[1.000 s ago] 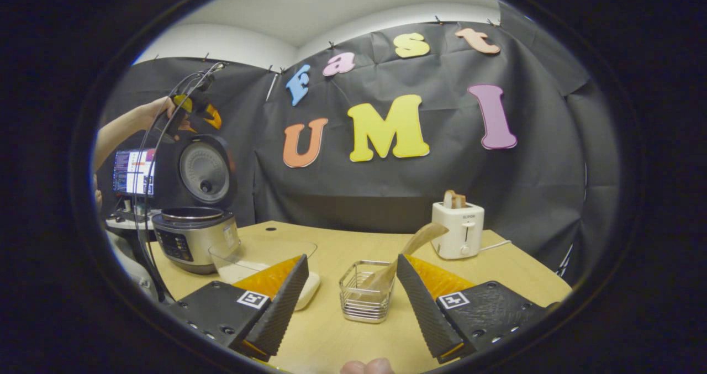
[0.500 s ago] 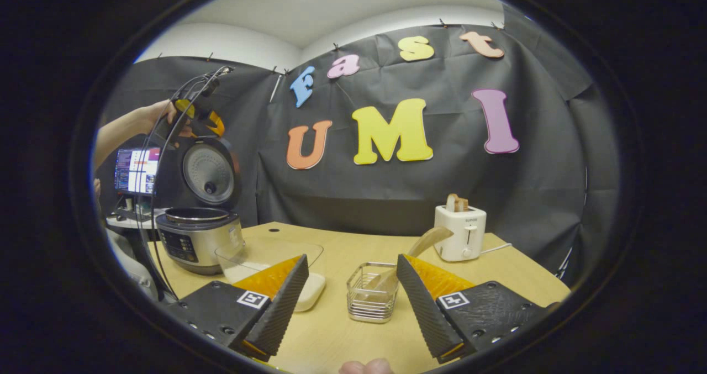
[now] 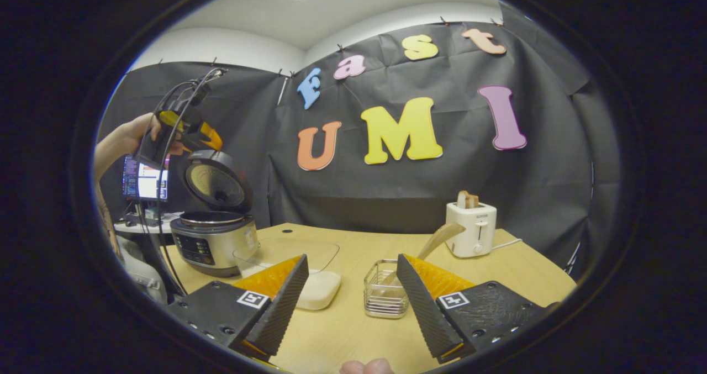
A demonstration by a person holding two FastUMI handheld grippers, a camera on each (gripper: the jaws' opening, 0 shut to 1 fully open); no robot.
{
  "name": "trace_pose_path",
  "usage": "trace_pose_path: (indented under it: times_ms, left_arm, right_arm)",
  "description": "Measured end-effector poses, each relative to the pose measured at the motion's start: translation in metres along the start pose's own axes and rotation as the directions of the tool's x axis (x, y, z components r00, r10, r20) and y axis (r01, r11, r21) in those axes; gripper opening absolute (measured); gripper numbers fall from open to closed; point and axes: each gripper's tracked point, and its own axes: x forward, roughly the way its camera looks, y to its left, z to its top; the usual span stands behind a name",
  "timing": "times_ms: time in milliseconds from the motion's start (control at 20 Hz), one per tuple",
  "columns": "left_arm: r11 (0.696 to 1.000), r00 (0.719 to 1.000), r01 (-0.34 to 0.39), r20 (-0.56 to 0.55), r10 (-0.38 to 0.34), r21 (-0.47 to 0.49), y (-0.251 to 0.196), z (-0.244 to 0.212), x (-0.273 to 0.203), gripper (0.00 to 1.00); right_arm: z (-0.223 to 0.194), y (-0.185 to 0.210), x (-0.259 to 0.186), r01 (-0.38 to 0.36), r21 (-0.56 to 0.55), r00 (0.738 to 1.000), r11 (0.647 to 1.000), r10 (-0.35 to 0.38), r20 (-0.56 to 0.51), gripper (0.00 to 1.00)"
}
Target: Close the left gripper, press the button to open the rice cooker; take a wooden spoon from the chopstick holder with the right hand, scoop a spoonful of rice and pour it into the rice cooker, then put the wooden spoon back into the chopstick holder.
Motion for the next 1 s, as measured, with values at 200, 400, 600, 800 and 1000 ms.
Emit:
trace_pose_path:
  times_ms: [200, 400, 600, 800, 1000]
  left_arm:
    - [1.000, 1.000, -0.001, 0.002, 0.001, -0.008, -0.006, -0.033, -0.015, 1.00]
    - [1.000, 1.000, 0.001, 0.022, 0.000, -0.028, -0.009, -0.058, -0.025, 1.00]
    - [1.000, 0.999, -0.012, 0.051, 0.013, -0.014, -0.009, -0.072, -0.027, 1.00]
    - [1.000, 0.999, -0.012, 0.046, 0.013, -0.029, -0.012, -0.090, -0.031, 1.00]
    - [0.999, 0.998, -0.028, 0.047, 0.030, -0.031, -0.012, -0.104, -0.031, 1.00]
  right_arm:
    - [-0.004, -0.005, -0.001, 0.002, 0.012, 1.000, 1.000, -0.002, -0.006, 0.96]
    - [-0.018, -0.008, 0.000, 0.002, 0.035, 0.999, 0.999, -0.001, -0.037, 0.96]
    - [-0.023, -0.015, -0.008, 0.022, 0.030, 0.999, 0.999, -0.020, -0.040, 0.96]
    - [-0.031, -0.017, -0.007, 0.028, 0.053, 0.998, 0.998, -0.025, -0.049, 0.95]
    - [-0.041, -0.014, -0.003, 0.019, 0.065, 0.997, 0.998, -0.014, -0.079, 0.94]
